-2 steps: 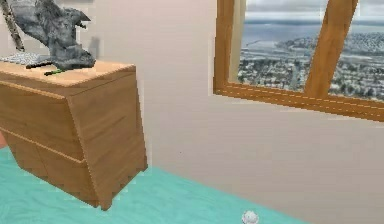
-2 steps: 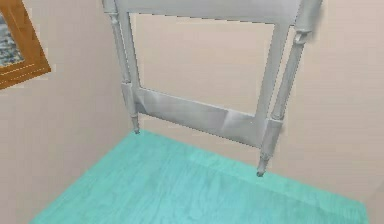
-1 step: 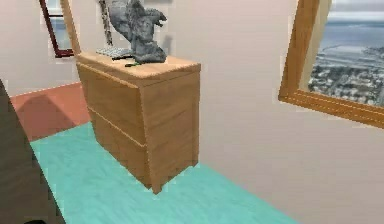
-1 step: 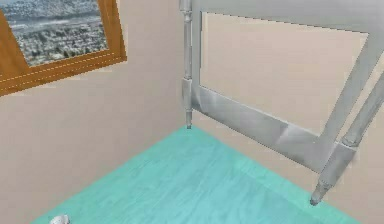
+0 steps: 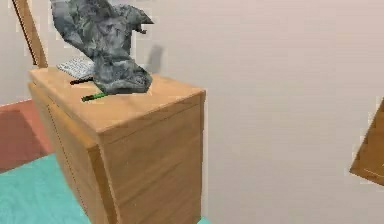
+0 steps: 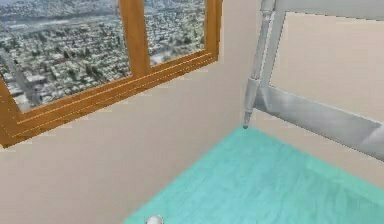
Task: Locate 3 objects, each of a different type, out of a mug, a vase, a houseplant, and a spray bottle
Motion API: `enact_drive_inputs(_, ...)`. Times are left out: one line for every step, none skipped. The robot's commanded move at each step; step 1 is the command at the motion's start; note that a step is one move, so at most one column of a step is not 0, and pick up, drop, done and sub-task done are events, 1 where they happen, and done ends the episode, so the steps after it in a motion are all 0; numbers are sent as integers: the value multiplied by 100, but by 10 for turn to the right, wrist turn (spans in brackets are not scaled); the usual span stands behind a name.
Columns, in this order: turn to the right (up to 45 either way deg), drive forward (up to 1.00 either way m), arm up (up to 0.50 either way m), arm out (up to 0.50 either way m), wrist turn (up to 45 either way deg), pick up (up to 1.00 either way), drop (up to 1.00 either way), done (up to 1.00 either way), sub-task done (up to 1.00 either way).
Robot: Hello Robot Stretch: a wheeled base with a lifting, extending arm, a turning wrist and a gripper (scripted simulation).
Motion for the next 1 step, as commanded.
enact_drive_inputs(-450, 0, 0, 0, 0, 0, 0, 0, 0)
